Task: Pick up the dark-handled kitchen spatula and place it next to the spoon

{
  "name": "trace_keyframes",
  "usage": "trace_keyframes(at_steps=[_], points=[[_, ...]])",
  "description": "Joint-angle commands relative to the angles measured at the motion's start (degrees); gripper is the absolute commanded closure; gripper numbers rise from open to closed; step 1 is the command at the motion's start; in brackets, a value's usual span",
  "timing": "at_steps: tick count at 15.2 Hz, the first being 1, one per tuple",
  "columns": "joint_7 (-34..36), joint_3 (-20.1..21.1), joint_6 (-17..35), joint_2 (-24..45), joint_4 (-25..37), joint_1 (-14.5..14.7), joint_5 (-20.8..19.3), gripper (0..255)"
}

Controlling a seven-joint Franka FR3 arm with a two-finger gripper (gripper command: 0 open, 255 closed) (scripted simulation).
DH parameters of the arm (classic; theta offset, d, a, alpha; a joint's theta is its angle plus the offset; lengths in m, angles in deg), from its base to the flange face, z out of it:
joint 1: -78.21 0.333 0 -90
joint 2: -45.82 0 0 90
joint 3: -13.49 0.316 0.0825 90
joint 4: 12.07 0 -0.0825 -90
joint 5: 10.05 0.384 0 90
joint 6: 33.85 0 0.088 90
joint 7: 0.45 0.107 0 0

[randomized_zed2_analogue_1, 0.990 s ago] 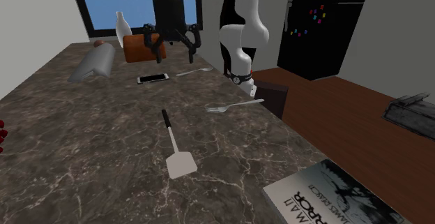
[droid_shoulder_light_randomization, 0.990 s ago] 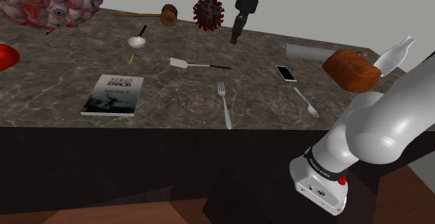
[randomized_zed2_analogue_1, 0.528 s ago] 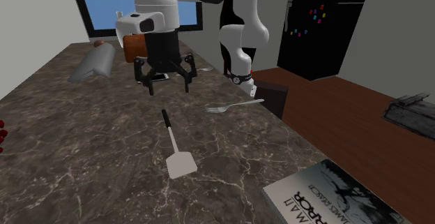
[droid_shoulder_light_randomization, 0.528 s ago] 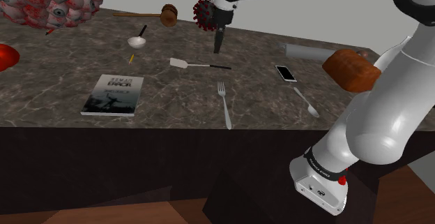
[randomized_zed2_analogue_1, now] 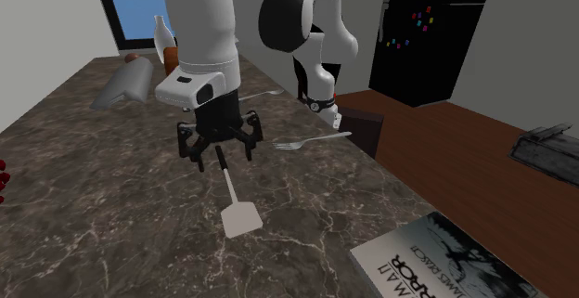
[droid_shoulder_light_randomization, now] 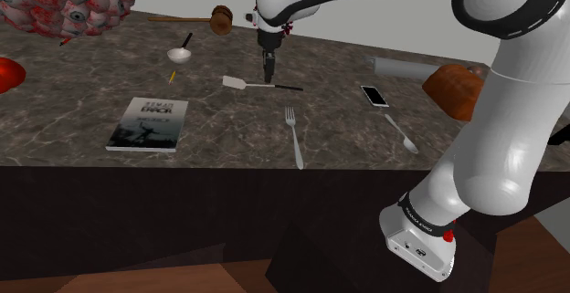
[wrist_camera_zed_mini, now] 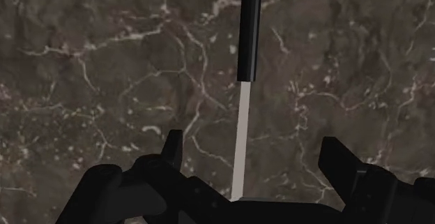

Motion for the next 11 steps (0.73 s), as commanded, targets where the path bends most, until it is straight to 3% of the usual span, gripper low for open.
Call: trace_keyframes(at_steps=[1, 11], points=[[-0.20, 0.08, 1.32, 0.99, -0.33, -0.04, 0.06, 0], [-0.28, 0.11, 3.72, 2.08, -1.64, -0.14, 0.18, 0]])
